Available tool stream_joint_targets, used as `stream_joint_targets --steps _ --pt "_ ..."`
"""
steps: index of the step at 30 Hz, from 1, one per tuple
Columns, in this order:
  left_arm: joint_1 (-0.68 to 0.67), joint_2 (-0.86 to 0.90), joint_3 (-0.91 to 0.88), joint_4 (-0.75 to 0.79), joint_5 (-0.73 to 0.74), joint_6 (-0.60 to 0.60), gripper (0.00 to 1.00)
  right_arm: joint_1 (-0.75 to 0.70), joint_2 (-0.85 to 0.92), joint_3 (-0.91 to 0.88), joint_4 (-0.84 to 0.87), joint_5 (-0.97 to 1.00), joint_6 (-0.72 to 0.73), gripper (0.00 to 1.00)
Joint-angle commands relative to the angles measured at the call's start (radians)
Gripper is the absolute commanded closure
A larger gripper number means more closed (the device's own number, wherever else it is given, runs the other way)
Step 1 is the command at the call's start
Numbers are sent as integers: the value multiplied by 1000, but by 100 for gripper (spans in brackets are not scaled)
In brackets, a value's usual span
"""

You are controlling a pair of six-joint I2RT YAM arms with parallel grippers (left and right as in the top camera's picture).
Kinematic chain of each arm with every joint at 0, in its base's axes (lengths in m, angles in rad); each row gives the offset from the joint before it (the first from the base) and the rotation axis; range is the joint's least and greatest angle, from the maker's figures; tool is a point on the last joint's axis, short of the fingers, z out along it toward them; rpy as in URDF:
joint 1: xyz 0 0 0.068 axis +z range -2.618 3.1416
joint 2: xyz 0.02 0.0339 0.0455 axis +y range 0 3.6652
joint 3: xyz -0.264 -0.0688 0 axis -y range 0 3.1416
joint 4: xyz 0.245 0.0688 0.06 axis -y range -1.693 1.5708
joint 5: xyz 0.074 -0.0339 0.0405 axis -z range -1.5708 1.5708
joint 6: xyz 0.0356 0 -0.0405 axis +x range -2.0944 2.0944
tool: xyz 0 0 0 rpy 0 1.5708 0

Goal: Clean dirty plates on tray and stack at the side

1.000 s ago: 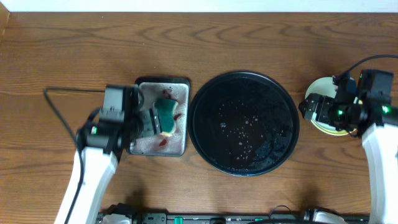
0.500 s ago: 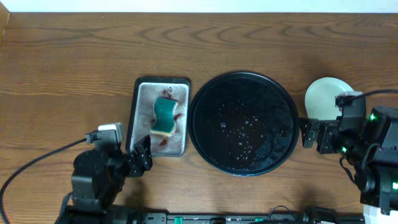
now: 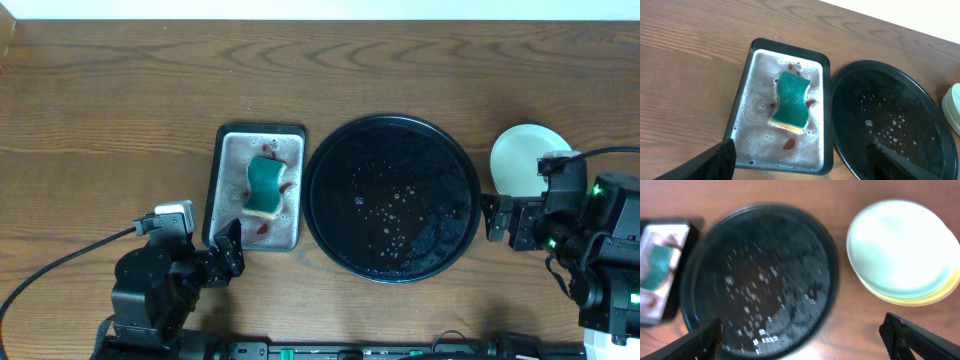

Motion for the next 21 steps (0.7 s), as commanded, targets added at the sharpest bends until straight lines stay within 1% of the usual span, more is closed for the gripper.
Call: stream_joint_targets --steps 1,4,7,9,12,16,17,21 --pt "3 -3 -10 -2 6 6 17 6 -3 -7 -42 62 -27 1" --pt "3 -3 -10 -2 6 6 17 6 -18 -8 -89 74 -37 1" --pt "3 -3 -10 -2 6 7 17 14 -65 -20 -17 67 -55 1" --pt "3 -3 -10 -2 6 6 17 39 -122 -63 90 42 -100 1" --pt "3 -3 -10 -2 6 6 17 77 -231 -176 258 42 -105 1" --pt "3 -3 -10 -2 6 6 16 103 -415 -392 518 16 -101 1" --pt "3 -3 -10 -2 6 6 16 108 -442 -425 557 16 -101 1" --pt "3 -3 -10 -2 6 6 16 139 -597 -624 807 17 -102 1"
